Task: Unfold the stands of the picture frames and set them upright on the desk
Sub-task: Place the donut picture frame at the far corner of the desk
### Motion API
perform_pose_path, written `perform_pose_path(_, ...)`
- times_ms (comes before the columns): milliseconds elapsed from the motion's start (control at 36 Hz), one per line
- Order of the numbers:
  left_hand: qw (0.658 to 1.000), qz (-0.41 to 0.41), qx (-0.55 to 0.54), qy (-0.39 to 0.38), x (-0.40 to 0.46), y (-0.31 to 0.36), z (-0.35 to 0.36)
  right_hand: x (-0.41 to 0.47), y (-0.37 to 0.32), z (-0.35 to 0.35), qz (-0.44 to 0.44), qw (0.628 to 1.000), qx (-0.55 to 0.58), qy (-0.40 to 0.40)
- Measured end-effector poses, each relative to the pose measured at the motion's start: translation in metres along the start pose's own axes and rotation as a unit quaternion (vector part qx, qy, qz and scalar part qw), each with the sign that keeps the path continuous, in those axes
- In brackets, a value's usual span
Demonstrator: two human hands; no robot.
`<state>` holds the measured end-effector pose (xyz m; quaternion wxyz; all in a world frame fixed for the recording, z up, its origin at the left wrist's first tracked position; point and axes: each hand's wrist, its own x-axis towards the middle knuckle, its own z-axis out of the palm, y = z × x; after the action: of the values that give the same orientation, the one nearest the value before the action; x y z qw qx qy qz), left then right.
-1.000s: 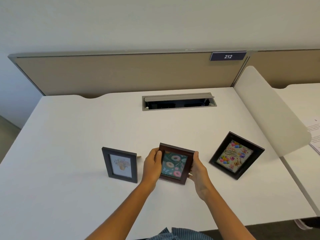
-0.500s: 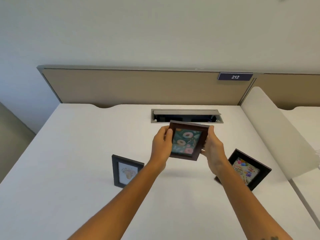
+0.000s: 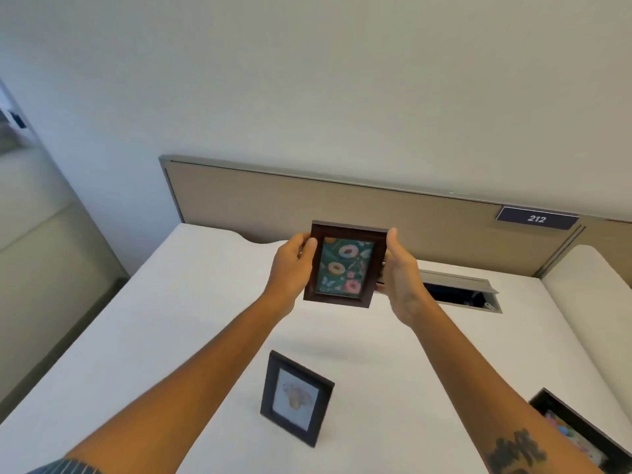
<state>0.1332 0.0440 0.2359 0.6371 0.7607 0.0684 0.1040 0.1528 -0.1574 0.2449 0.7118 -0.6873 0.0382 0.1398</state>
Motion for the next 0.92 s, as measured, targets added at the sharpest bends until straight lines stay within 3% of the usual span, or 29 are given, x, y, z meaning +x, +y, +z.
perform_pose_path(639,0.972,-0.118,0.118,0.163,0.175,-0.158,-0.269,0.238,0.044,0.313,0.145,0.973,-0.028,-0.179)
perform_pose_path(917,0.963,-0.116,0.124,0.209,0.271,-0.215,-0.333,0.351,0.071,0.400,0.152,0.968,-0.031,-0.198)
